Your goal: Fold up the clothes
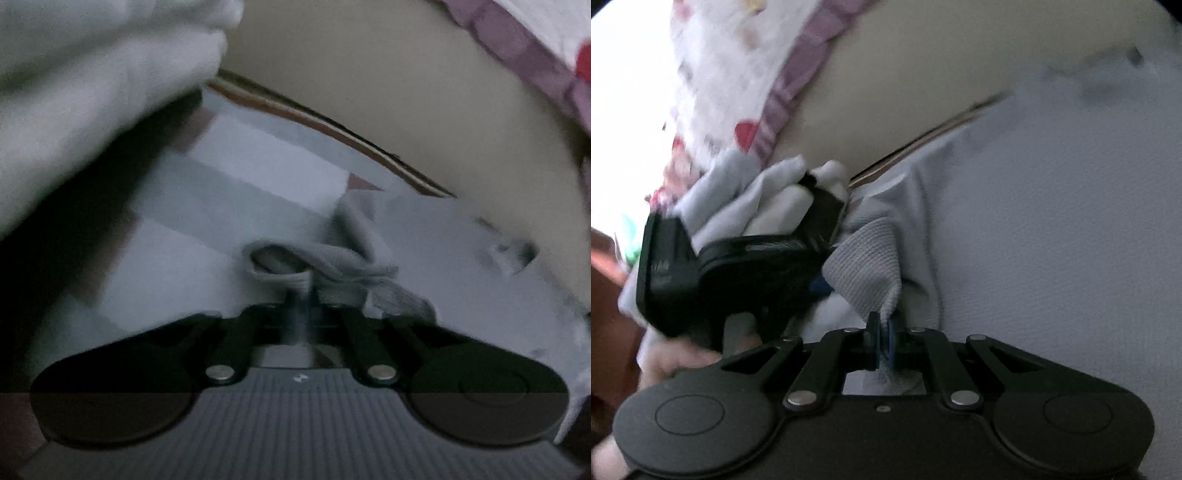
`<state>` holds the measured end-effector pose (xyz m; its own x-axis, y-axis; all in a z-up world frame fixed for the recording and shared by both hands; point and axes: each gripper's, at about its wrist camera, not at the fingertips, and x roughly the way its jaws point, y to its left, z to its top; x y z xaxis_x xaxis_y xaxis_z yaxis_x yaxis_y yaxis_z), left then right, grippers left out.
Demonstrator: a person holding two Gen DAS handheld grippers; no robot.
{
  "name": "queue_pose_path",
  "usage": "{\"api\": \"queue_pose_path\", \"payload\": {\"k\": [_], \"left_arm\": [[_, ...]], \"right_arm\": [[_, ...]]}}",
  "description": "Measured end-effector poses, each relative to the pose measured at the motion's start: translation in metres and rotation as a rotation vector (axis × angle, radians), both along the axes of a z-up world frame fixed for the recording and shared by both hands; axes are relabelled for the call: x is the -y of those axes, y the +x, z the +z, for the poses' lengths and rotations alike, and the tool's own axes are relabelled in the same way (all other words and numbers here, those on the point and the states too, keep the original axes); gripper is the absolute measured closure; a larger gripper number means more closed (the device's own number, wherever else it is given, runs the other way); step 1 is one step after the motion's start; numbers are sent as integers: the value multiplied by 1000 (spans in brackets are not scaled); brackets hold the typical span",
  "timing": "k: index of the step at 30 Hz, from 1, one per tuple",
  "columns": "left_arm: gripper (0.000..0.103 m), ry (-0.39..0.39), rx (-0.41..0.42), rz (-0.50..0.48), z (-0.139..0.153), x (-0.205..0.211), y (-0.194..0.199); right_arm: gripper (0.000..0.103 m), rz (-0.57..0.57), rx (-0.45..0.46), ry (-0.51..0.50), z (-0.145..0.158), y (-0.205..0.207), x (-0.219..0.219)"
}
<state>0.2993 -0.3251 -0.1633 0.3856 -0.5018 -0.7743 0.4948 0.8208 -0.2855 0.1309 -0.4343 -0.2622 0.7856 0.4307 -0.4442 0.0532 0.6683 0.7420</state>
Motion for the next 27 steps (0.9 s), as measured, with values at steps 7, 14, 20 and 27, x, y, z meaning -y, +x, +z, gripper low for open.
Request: {"api": "queue_pose_path", "payload": {"k": [7, 14, 20, 27], "left_arm": [[100, 161, 366, 104, 43, -14, -27], [84, 161, 71, 182, 7, -27, 1], [46, 64, 29, 56, 7, -34, -14], [25, 85, 40, -147, 3, -8, -45]], "right_arm": [[96, 91, 76, -36, 18, -1, -23], [67, 115, -27, -78, 8, -24, -42], [51, 234, -5, -158, 26, -60, -75], [50, 184, -45, -285, 29, -76, -61]]}}
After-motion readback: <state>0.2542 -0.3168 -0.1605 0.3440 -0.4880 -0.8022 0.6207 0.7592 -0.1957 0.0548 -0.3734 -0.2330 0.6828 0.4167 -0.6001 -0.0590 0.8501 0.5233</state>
